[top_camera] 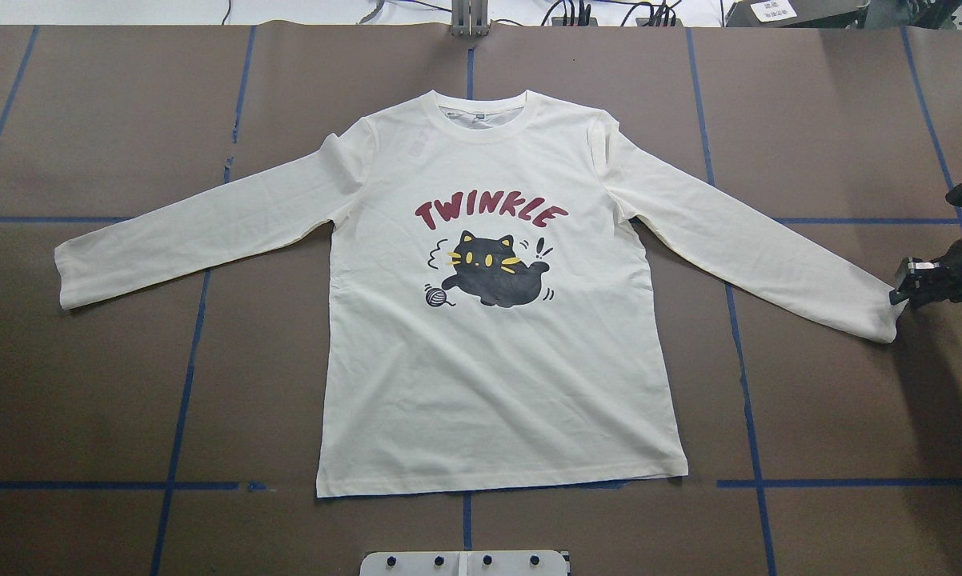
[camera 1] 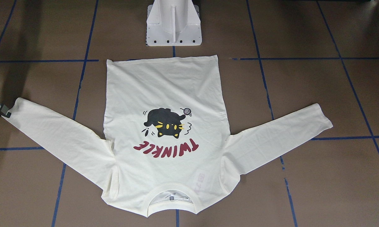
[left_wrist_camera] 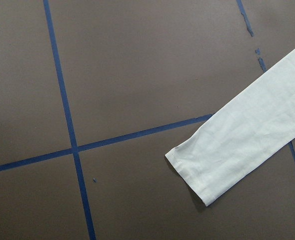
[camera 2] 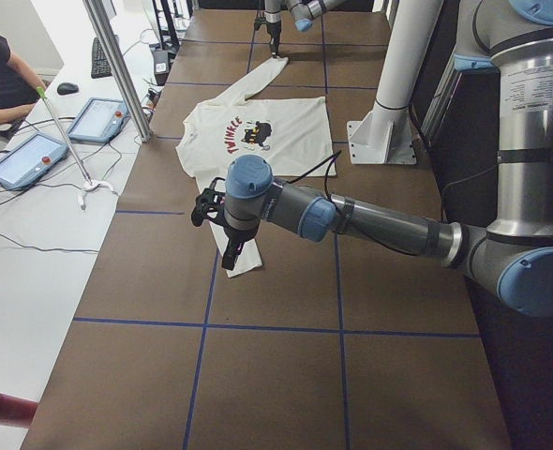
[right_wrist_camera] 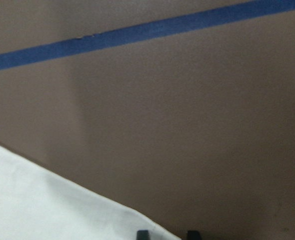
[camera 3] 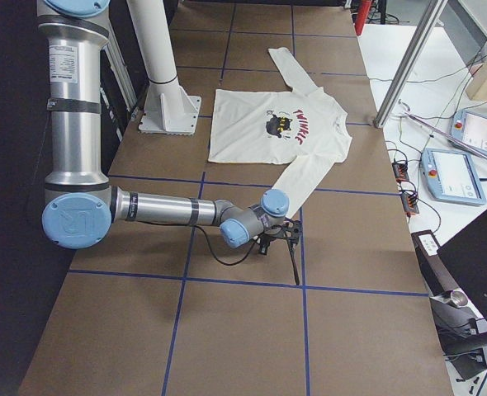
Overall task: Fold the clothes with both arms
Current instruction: 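Reach the right gripper to the nearest sleeve cuff and grasp it, then carry the held sleeve across the shirt chest toward the other sleeve, release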
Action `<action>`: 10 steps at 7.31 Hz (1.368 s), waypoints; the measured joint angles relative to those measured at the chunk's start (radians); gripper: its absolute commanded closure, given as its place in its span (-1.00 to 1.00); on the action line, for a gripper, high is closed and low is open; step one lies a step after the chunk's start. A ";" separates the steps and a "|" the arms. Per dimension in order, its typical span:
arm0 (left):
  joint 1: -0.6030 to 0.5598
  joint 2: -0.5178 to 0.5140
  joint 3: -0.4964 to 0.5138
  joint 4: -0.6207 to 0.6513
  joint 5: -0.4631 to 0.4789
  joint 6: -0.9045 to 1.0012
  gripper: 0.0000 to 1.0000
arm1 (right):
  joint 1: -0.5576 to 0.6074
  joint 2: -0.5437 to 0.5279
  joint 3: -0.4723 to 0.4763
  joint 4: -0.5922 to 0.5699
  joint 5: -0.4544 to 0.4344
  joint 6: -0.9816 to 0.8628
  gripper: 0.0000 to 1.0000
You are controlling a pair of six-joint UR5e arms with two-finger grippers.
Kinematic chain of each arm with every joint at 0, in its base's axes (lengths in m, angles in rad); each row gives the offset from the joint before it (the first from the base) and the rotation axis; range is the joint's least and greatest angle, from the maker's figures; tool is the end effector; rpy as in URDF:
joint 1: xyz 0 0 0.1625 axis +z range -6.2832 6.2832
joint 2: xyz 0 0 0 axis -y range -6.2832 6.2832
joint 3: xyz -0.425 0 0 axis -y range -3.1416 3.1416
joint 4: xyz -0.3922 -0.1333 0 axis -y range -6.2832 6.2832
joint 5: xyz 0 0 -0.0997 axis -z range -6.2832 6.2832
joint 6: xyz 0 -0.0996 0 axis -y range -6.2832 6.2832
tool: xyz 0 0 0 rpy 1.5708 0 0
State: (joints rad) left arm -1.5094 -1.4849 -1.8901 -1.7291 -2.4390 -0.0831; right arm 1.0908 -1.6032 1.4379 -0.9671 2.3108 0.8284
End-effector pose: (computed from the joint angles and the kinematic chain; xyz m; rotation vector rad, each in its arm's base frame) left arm -0.0288 -0.4645 0.5166 0.3038 0.8808 0.1499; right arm -0.1697 -0.4692 0.6761 -0.1112 -0.8321 0.1656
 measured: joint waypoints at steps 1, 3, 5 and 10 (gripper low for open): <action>0.000 0.000 -0.001 -0.001 0.000 -0.001 -1.00 | 0.000 -0.001 0.002 0.001 0.004 -0.001 1.00; -0.001 0.000 -0.004 -0.003 0.000 -0.002 -1.00 | 0.000 -0.002 0.060 -0.002 0.045 0.022 1.00; -0.001 -0.001 -0.009 -0.003 -0.004 -0.003 -1.00 | -0.021 0.067 0.202 -0.042 0.081 0.193 1.00; -0.002 -0.003 -0.009 -0.006 -0.009 -0.001 -1.00 | -0.333 0.678 0.149 -0.267 -0.179 0.677 1.00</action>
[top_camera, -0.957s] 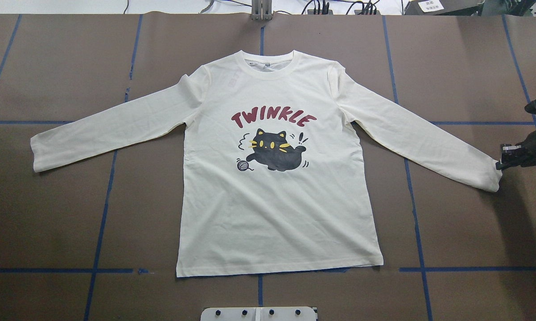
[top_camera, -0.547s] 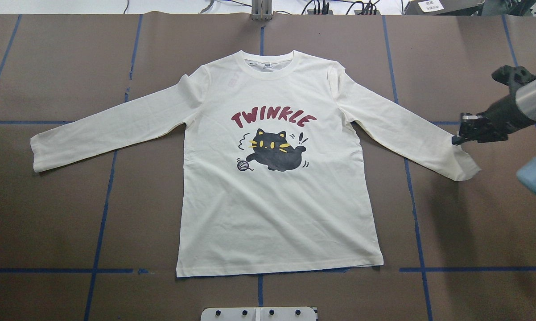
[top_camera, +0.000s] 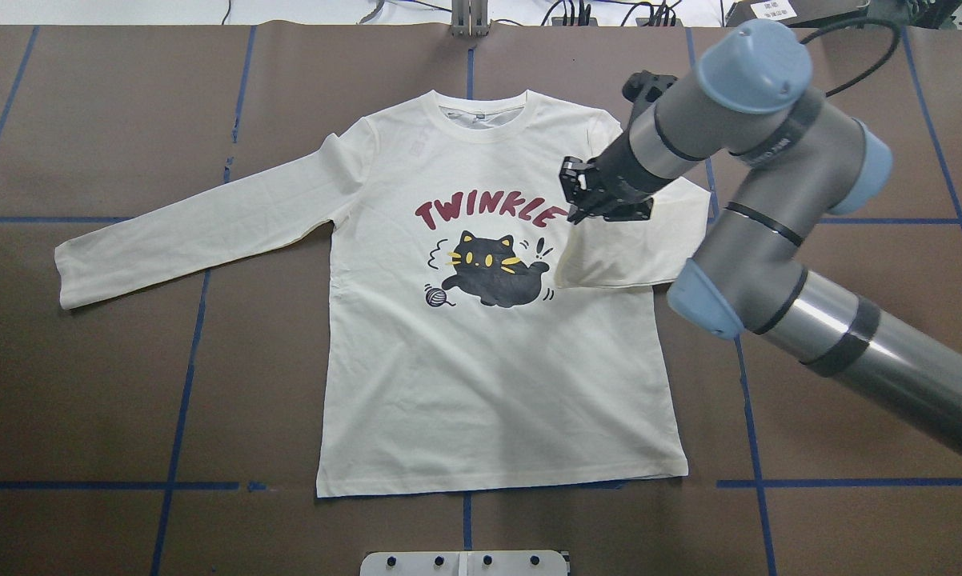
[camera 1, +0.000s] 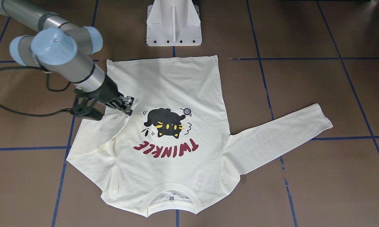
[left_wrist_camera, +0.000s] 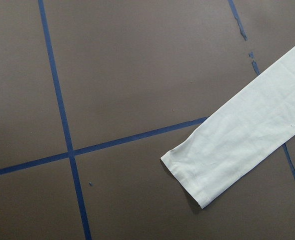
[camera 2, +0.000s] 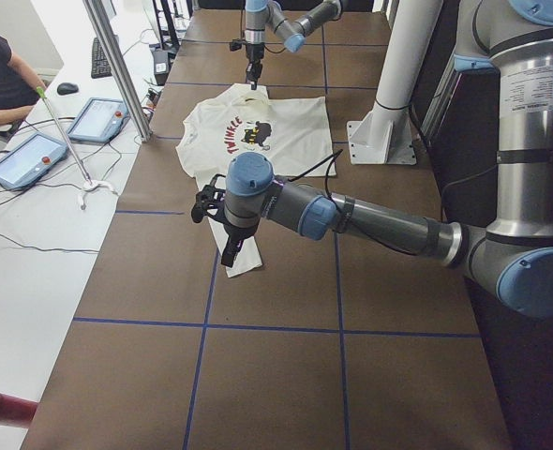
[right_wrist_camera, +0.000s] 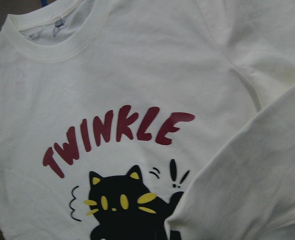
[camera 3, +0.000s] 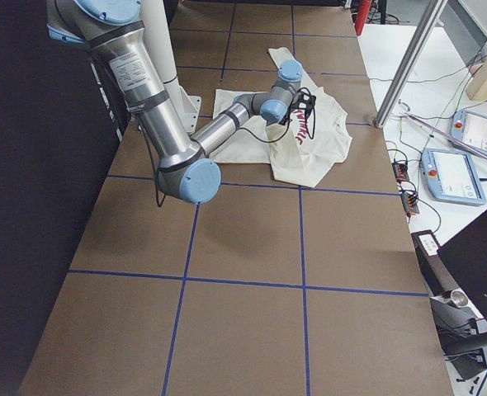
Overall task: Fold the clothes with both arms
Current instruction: 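Carry the held sleeve across the shirt chest toward the other sleeve, release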
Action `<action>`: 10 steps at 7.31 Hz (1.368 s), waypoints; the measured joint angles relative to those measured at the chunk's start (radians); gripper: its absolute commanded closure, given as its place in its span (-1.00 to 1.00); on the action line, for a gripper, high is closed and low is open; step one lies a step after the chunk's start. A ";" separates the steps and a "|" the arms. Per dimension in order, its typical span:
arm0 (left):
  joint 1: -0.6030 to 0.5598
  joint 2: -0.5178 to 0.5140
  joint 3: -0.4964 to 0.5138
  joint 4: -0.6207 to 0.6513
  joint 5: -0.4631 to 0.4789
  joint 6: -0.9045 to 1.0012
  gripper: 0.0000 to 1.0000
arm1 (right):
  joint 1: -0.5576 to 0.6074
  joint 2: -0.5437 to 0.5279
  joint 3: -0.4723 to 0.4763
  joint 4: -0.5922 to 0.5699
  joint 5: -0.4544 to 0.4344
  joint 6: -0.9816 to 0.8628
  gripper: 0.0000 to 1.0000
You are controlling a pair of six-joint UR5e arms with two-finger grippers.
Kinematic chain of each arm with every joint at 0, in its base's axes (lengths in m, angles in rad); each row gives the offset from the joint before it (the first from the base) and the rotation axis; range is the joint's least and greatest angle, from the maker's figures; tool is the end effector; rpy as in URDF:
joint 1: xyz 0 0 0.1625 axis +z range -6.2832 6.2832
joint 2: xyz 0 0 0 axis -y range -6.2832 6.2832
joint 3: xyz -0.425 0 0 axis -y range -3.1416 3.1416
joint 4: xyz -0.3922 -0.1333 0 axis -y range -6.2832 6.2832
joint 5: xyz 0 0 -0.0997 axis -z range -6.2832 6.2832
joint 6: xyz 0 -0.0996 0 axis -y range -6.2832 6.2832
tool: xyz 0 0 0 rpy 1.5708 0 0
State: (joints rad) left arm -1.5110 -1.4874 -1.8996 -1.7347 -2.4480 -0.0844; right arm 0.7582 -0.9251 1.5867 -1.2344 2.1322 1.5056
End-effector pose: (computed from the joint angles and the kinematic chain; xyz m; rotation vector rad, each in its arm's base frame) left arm -0.0290 -0.4644 0.5095 0.3192 0.8896 0.1567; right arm -0.4459 -0.5328 0.2229 -0.0823 -1.0972 0.3423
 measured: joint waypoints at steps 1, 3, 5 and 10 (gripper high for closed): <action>0.000 -0.001 -0.001 0.000 -0.001 0.000 -1.00 | -0.041 0.144 -0.114 -0.008 -0.073 0.043 1.00; 0.000 -0.002 0.000 -0.001 -0.002 0.000 -1.00 | -0.168 0.394 -0.382 0.044 -0.275 0.077 1.00; 0.001 -0.002 0.006 -0.003 -0.003 0.002 -1.00 | -0.278 0.476 -0.542 0.167 -0.440 0.081 0.92; 0.034 -0.004 0.007 -0.021 -0.017 0.000 -1.00 | -0.331 0.601 -0.717 0.221 -0.533 0.078 -0.94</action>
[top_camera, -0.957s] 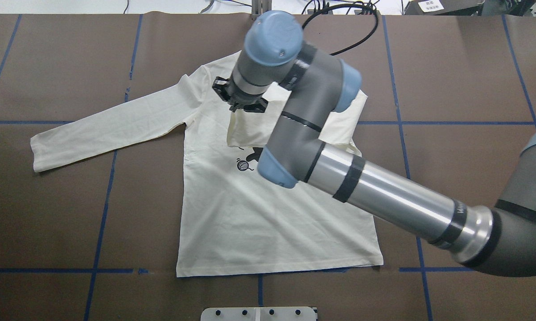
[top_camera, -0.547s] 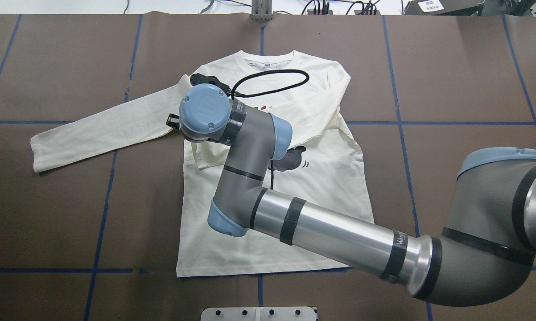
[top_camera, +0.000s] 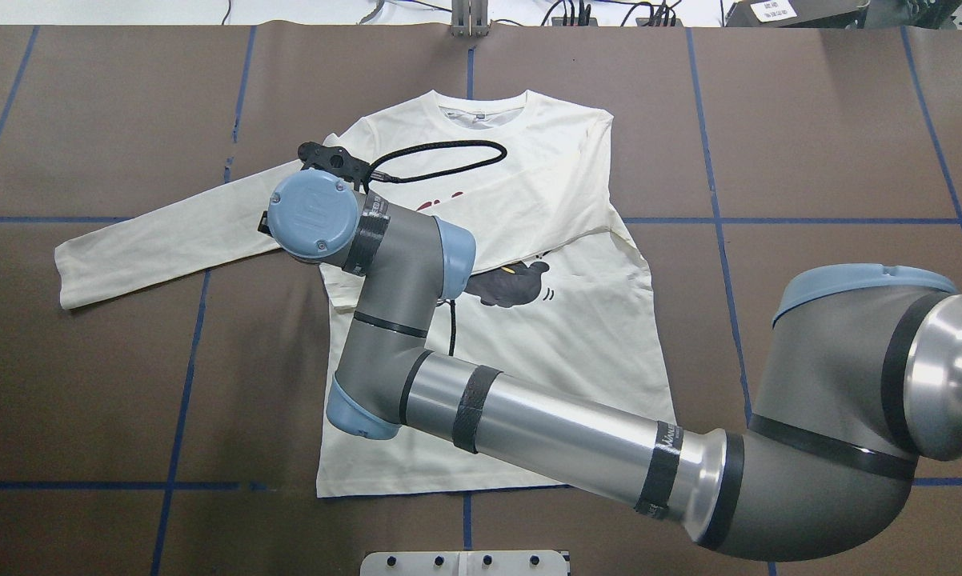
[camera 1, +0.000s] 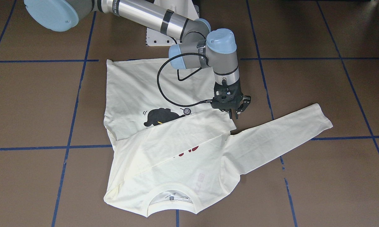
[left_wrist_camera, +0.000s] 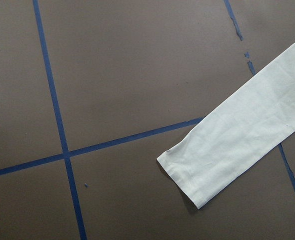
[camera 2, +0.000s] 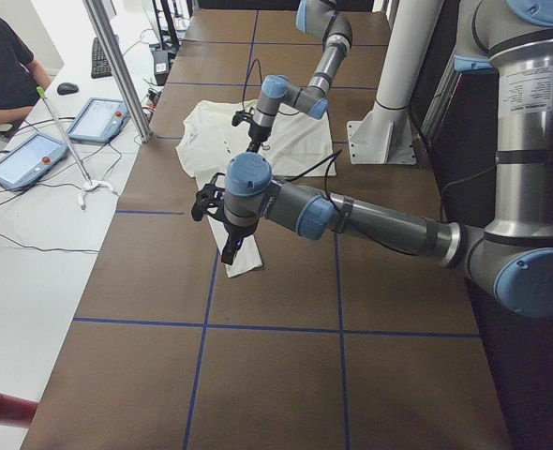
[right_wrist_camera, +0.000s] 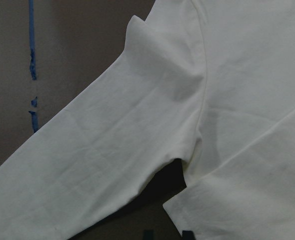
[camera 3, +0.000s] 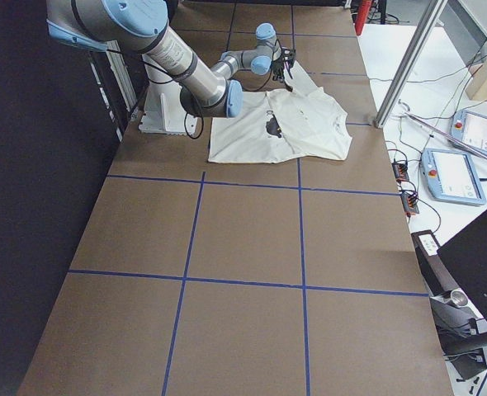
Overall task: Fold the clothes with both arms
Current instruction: 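Carry the held sleeve across the shirt chest toward the other sleeve, release, then withdraw the right gripper while the left gripper grasps the other sleeve cuff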
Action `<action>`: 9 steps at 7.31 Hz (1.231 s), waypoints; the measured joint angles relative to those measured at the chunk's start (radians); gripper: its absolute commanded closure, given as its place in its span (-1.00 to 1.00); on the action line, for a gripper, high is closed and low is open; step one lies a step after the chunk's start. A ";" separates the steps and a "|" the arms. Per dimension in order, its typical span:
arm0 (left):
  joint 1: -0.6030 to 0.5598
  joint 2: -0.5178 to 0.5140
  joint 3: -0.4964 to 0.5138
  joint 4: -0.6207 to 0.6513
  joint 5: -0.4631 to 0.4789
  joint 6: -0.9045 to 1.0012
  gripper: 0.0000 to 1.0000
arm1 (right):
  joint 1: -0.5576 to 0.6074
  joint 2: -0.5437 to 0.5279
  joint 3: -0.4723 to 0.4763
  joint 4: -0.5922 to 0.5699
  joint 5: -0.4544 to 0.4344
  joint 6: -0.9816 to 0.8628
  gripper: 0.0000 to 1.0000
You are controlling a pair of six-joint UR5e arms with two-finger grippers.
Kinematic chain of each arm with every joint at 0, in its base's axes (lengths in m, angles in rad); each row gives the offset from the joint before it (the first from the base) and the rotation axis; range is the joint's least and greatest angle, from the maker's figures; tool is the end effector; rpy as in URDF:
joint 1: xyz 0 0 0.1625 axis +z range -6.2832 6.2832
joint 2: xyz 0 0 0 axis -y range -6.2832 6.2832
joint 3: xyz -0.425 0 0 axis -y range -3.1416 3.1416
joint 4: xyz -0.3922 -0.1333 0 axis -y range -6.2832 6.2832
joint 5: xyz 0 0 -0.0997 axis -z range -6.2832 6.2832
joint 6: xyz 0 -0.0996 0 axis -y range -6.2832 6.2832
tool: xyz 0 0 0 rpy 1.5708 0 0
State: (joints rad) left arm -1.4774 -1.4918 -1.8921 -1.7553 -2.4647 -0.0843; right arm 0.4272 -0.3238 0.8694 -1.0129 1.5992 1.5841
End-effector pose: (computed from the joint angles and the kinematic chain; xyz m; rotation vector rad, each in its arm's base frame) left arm -0.0122 -0.4670 0.5076 0.3182 0.9119 0.1991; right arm -0.7395 -0.4800 0.0500 0.2032 -1.0925 0.3789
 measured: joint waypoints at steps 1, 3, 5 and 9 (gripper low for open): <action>0.039 0.000 0.011 -0.029 0.000 -0.010 -1.00 | 0.001 0.010 0.000 0.000 -0.005 0.004 -0.95; 0.112 -0.013 0.092 -0.133 0.008 -0.160 -1.00 | 0.040 -0.003 0.059 -0.020 0.050 0.035 -0.96; 0.238 -0.090 0.276 -0.296 0.097 -0.399 -0.90 | 0.144 -0.217 0.360 -0.125 0.208 0.050 -0.98; 0.382 -0.208 0.477 -0.381 0.249 -0.543 -0.61 | 0.268 -0.655 0.845 -0.211 0.334 -0.037 -0.99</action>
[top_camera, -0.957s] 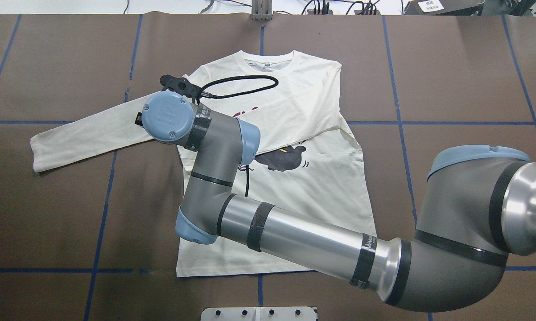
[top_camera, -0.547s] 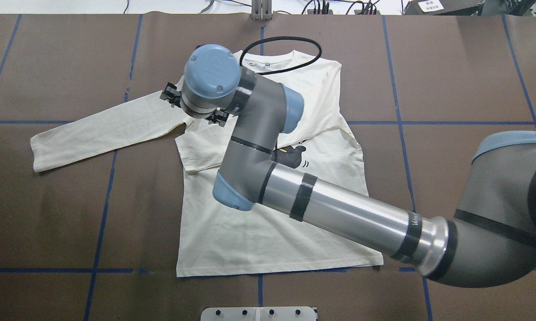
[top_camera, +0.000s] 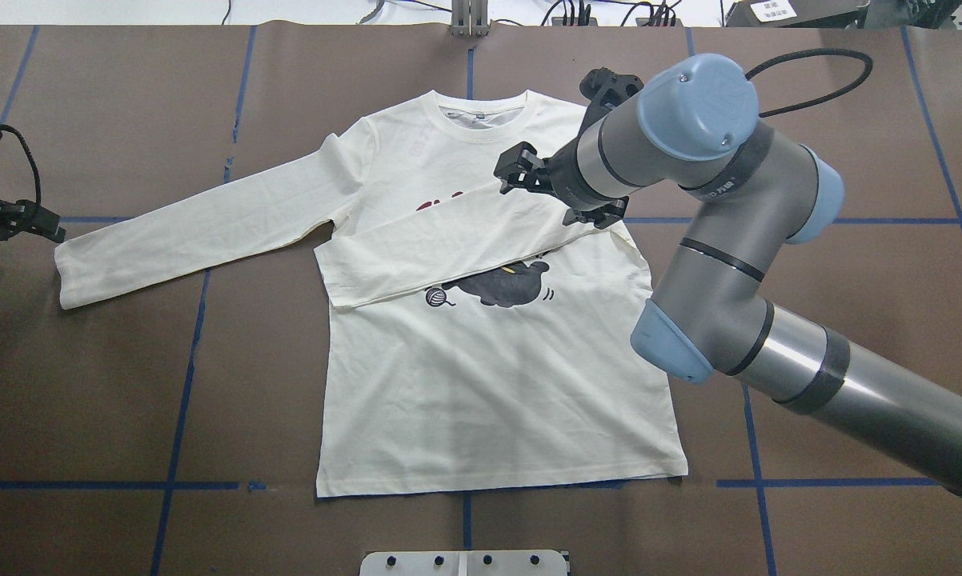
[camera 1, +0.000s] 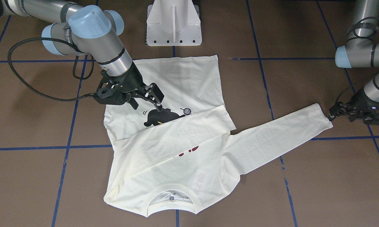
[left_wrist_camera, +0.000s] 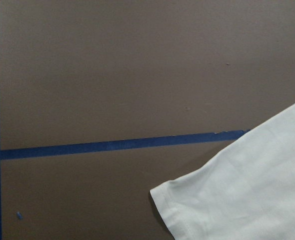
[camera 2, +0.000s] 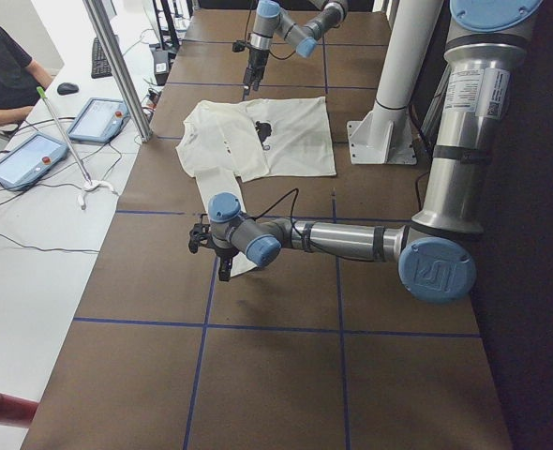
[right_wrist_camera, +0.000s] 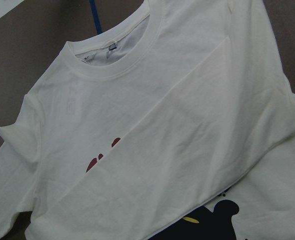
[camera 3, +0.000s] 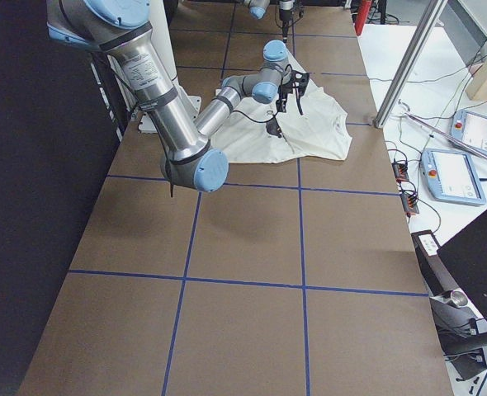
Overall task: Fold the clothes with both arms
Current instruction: 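Withdraw the right gripper while the left gripper grasps the other sleeve cuff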
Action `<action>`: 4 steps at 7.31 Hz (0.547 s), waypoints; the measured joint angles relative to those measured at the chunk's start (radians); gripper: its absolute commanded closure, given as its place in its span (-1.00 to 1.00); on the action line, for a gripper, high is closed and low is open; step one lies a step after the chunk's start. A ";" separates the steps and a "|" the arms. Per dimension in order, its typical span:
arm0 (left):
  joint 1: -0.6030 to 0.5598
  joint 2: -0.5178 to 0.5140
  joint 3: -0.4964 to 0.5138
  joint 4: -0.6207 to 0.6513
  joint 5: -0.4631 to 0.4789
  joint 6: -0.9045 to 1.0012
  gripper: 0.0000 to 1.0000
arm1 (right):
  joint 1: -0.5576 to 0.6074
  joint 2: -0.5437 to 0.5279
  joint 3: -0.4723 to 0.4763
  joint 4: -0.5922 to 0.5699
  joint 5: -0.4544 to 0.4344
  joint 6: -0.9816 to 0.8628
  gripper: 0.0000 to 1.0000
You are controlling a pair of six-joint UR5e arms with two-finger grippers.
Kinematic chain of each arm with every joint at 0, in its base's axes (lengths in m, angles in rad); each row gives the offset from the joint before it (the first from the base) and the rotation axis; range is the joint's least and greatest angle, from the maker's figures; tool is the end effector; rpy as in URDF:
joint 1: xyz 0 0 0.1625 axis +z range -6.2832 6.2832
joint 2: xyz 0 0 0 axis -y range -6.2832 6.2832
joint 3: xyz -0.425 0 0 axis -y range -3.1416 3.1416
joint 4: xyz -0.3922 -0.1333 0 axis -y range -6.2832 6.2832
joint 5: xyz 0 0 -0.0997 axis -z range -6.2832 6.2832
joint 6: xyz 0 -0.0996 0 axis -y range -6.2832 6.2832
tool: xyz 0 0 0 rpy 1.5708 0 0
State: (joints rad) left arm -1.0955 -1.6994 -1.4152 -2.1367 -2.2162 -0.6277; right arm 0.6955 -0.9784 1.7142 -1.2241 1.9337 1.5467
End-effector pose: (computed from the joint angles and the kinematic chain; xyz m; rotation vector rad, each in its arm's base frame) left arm 0.1969 -0.5430 0.6117 0.1128 0.8075 0.0300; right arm -0.4417 -0.4962 0.2075 0.0715 -1.1232 0.4035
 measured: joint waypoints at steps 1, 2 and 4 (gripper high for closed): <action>0.023 -0.017 0.027 -0.003 0.002 -0.001 -0.54 | 0.003 -0.017 0.014 -0.001 0.002 -0.007 -0.99; 0.041 -0.029 0.051 -0.008 0.002 0.000 -0.42 | 0.003 -0.026 0.022 -0.001 0.002 -0.009 -0.99; 0.058 -0.040 0.079 -0.018 0.003 0.005 0.99 | 0.002 -0.032 0.027 -0.002 -0.001 -0.010 -0.99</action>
State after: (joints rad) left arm -1.0374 -1.7389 -1.3366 -2.1550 -2.2136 -0.6231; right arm 0.6976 -1.0103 1.7416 -1.2256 1.9322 1.5369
